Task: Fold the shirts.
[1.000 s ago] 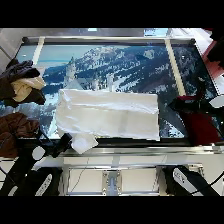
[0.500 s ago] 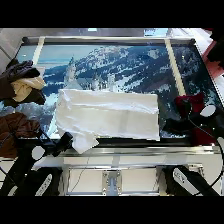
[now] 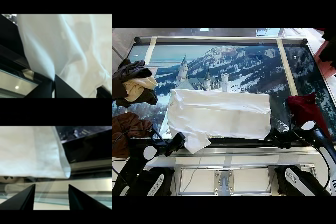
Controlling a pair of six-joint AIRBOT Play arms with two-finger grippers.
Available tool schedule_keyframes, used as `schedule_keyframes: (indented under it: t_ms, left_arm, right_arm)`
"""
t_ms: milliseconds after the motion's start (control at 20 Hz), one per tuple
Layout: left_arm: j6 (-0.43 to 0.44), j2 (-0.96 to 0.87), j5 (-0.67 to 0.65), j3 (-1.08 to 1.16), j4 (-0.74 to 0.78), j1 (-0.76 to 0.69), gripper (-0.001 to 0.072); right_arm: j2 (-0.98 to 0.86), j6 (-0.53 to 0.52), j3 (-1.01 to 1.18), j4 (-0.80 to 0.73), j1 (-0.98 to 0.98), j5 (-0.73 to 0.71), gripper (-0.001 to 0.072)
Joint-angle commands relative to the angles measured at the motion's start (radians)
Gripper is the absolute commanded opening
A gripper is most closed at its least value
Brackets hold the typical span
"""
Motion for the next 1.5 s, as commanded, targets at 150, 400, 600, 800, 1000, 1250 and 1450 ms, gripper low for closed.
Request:
schedule_keyframes:
  t_ms: [150,400,600,800,1000,1250,1450]
  left_arm:
    - [0.014,0.001,0.001,0.000,-0.009,0.000,0.0014]
    - [0.019,0.001,0.003,0.009,-0.011,0.000,0.0014]
    - [0.115,0.002,-0.050,0.175,0.079,0.000,0.0014]
    - [0.145,0.002,-0.229,0.392,0.337,0.000,0.0014]
    - [0.304,-0.070,-0.157,0.528,0.290,0.000,0.0012]
    - [0.483,-0.443,-0.023,0.738,0.313,0.000,0.0013]
    - [0.497,-0.744,0.003,0.964,0.457,0.000,0.0012]
  right_arm:
    - [0.000,0.067,-0.016,0.020,0.000,-0.139,0.0353]
    - [0.000,0.035,-0.016,0.043,0.000,-0.119,0.0029]
    - [0.035,-0.021,0.021,0.070,0.000,-0.032,0.0027]
    - [0.085,-0.017,0.149,0.015,0.000,0.006,0.0027]
    - [0.085,-0.021,0.254,0.021,0.028,-0.026,0.0027]
    - [0.069,-0.016,0.344,0.024,0.121,-0.216,0.0026]
    - [-0.050,-0.016,0.450,0.016,0.131,-0.318,0.0026]
